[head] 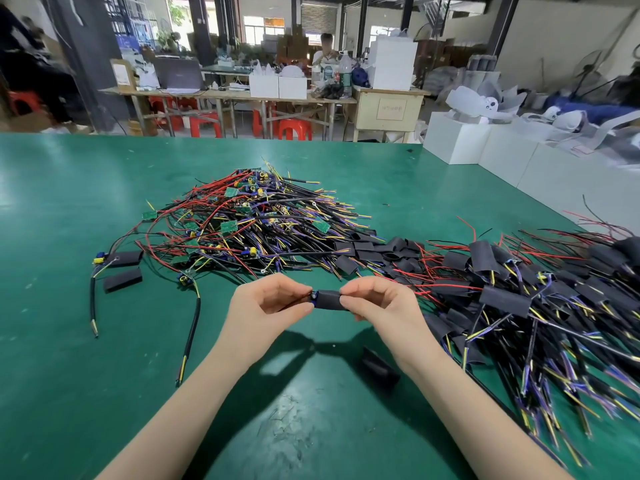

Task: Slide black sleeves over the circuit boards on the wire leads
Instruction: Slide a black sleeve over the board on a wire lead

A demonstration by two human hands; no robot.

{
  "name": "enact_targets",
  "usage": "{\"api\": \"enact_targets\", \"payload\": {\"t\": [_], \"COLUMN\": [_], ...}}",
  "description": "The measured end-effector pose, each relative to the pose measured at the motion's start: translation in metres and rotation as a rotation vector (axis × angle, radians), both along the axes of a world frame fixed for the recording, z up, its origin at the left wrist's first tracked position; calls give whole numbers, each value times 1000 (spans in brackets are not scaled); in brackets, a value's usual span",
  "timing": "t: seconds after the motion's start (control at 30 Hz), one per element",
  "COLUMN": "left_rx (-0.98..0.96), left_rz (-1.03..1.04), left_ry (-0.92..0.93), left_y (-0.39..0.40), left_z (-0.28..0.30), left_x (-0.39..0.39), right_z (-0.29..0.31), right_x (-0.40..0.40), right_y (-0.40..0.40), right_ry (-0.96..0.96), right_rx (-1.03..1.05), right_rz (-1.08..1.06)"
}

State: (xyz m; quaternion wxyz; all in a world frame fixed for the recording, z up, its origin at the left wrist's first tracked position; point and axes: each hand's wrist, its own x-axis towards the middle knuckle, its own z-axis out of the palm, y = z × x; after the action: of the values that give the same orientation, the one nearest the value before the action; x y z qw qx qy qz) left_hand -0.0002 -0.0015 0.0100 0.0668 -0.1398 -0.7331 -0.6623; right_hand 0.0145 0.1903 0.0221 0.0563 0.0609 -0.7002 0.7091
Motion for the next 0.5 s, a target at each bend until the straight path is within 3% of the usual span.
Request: {"api": "enact_targets", "payload": {"t": [0.37,0.5], "left_rx": [-34,43], "left_rz": [-39,-17], "left_ry": [-17,-28], "left_y": [0,2], "left_z": [3,3], "left_x": [1,0], "right_z": [-3,-3], "right_x": [0,0], "right_y": [1,6], "right_ry": [96,290], "right_rx": [118,467], "right_rz": [-93,-190]}}
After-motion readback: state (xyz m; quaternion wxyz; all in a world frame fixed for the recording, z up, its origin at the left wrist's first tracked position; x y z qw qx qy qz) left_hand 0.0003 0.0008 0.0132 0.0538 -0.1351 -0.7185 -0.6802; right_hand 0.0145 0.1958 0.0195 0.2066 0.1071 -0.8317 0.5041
